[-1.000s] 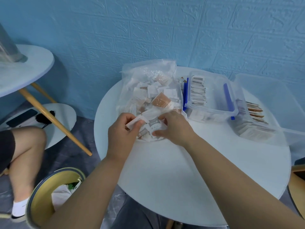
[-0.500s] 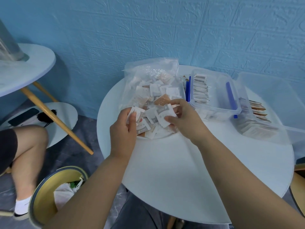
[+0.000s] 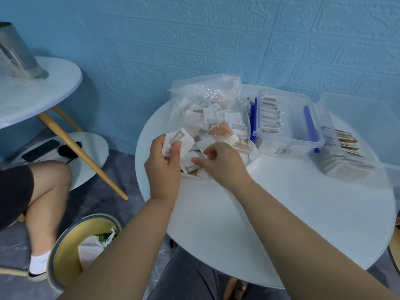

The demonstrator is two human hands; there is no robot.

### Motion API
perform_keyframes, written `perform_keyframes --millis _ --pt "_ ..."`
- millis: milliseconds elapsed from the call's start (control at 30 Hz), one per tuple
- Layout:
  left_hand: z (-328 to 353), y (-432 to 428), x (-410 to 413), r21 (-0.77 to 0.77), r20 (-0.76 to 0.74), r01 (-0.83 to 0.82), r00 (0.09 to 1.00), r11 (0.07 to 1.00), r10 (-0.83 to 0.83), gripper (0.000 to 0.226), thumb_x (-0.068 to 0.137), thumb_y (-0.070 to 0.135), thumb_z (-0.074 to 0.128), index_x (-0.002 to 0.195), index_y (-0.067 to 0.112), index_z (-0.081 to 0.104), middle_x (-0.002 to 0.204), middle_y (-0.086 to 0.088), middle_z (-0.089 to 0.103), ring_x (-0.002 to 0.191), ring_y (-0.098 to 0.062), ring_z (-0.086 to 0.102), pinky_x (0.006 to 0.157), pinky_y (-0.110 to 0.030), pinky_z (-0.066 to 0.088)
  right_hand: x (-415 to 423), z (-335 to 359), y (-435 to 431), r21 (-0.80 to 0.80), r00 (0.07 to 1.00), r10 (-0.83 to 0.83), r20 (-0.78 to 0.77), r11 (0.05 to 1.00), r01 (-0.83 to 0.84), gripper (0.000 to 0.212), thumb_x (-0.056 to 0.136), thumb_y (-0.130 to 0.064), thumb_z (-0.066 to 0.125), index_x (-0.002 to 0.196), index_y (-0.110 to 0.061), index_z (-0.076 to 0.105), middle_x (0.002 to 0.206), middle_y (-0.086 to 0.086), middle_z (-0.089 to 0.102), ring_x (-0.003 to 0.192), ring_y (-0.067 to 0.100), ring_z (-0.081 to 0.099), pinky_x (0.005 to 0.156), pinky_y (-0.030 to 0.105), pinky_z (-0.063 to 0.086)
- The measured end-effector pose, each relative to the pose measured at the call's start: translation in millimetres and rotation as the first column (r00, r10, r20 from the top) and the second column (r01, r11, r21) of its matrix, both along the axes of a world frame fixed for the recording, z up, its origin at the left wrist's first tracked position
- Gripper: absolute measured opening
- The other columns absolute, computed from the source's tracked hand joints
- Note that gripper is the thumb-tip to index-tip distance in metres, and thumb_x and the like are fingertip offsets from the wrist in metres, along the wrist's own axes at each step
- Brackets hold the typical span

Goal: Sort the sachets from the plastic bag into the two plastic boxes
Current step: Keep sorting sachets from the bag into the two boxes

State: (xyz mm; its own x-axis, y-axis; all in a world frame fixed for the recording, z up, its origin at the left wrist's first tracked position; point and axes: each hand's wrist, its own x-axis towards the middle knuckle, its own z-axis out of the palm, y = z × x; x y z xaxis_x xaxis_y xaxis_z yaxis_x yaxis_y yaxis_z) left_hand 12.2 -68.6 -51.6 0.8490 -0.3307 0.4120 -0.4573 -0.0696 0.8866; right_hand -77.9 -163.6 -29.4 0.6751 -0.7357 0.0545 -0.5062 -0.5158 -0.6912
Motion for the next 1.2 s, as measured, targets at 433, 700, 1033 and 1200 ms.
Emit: perform_keyframes --millis 433,700,1033,1200 --pt "4 7 -5 -0.067 0.012 0.031 0.999 0.997 -0.031 0.025 0.093 0.019 0.054 0.114 0.007 0.052 0.098 0.012 0.055 0.089 0.013 0.050 0.065 -0.003 0.046 -22 13 -9 0.282 0.971 -0.041 0.237 0.959 -0.028 0.013 0.084 -0.013 0.066 0.087 -0.020 0.056 0.081 0.013 0.059 0.068 0.016 0.056 0.068 0.033 0.052" --pt "5 4 -41 -0.036 -0.166 0.376 0.911 0.926 -0.376 0.012 0.097 0.030 0.043 0.106 0.029 0.050 0.103 0.009 0.061 0.093 -0.003 0.061 0.077 -0.022 0.052 -44 20 -2 0.394 0.879 -0.057 0.473 0.906 -0.153 0.017 0.081 -0.003 0.067 0.086 -0.017 0.060 0.080 0.005 0.065 0.064 0.008 0.060 0.062 0.017 0.052" --pt "16 -27 -84 0.051 -0.238 0.547 0.819 0.836 -0.522 0.021 0.093 0.015 0.052 0.108 0.029 0.050 0.111 0.007 0.059 0.100 -0.006 0.055 0.081 -0.008 0.040 -92 9 -15 0.189 0.851 -0.092 0.518 0.982 -0.009 0.035 0.080 -0.005 0.068 0.095 -0.035 0.058 0.088 -0.018 0.066 0.087 0.010 0.062 0.078 0.018 0.051" --pt "13 -47 -100 0.285 -0.084 0.531 0.843 0.798 -0.531 0.029 0.092 0.024 0.053 0.120 0.017 0.051 0.114 -0.001 0.062 0.103 -0.017 0.056 0.088 -0.031 0.044 -124 1 -31 -0.125 0.894 0.014 0.448 0.991 0.047 0.043 0.084 -0.003 0.064 0.106 -0.039 0.055 0.098 -0.011 0.058 0.092 0.004 0.056 0.079 0.013 0.047"
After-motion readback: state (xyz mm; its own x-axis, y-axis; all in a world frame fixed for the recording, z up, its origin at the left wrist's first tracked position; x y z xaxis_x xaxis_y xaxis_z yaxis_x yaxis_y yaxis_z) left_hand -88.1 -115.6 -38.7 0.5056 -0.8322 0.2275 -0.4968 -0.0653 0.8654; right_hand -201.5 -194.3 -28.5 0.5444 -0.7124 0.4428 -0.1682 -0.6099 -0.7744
